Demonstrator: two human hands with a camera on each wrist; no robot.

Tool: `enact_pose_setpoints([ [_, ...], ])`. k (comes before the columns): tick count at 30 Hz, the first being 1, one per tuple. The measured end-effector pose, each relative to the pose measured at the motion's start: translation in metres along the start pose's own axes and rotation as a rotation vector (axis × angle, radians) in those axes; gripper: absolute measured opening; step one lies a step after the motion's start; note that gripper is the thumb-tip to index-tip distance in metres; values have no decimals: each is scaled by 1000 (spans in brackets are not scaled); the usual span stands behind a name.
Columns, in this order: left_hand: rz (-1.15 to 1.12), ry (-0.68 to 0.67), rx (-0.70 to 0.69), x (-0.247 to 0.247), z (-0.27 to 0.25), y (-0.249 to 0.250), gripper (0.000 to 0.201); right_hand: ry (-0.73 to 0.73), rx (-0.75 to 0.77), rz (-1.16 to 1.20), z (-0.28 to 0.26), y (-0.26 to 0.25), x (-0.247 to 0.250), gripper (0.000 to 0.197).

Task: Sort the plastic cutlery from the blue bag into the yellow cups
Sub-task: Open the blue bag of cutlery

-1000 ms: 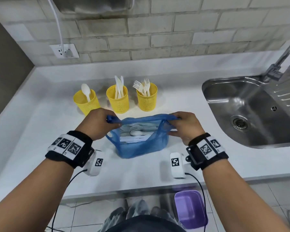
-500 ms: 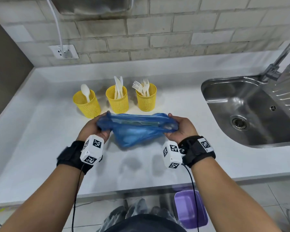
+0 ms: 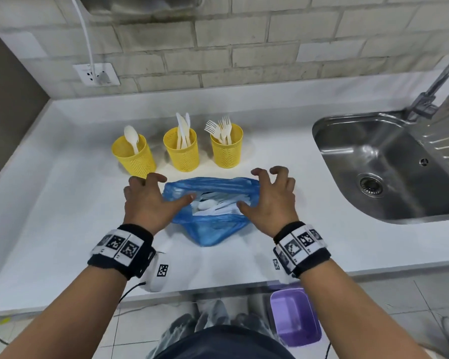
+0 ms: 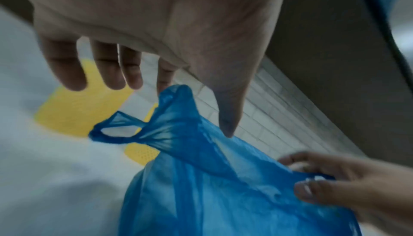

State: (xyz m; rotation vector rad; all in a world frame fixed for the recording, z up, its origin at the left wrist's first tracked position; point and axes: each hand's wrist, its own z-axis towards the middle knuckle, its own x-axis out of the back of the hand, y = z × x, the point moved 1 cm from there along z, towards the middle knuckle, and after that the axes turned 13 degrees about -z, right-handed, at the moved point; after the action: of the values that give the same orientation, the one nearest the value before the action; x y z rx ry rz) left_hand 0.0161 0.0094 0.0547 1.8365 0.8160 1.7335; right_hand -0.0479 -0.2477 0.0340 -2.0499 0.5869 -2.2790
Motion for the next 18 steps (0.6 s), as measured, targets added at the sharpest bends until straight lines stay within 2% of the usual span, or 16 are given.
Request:
enact_pose_setpoints([
  [2,16,-48,-16,-3,-2,4,60,54,41,-226,-2,-6,1,67],
  [4,28,-102,-13,-6,1,5,31,58,41,-316,-1,-11,-1,55],
  [6,-2,-105,-55,-8,4,5,24,28,61,-317,5,-12,-4,36],
  [8,-187,-107,-24,-10,3,9,16,-32,89,-205,12,-9,-7,19],
  [9,-394,-127,59,-11,3,10,14,-48,80,-124,16,-7,-9,16],
  [12,-1056,-228,479,-15,7,8,21,-111,-58,225,27,-2,-10,17],
  [14,-1229,-300,684,-14,10,10,21,-189,-250,666,31,-6,-6,18],
  [16,-1309,-390,742,-13,10,12,23,-300,-526,1213,35,-7,-1,23],
  [18,-1380,-418,709,-12,15,10,27,-448,-694,1610,38,-8,6,23],
])
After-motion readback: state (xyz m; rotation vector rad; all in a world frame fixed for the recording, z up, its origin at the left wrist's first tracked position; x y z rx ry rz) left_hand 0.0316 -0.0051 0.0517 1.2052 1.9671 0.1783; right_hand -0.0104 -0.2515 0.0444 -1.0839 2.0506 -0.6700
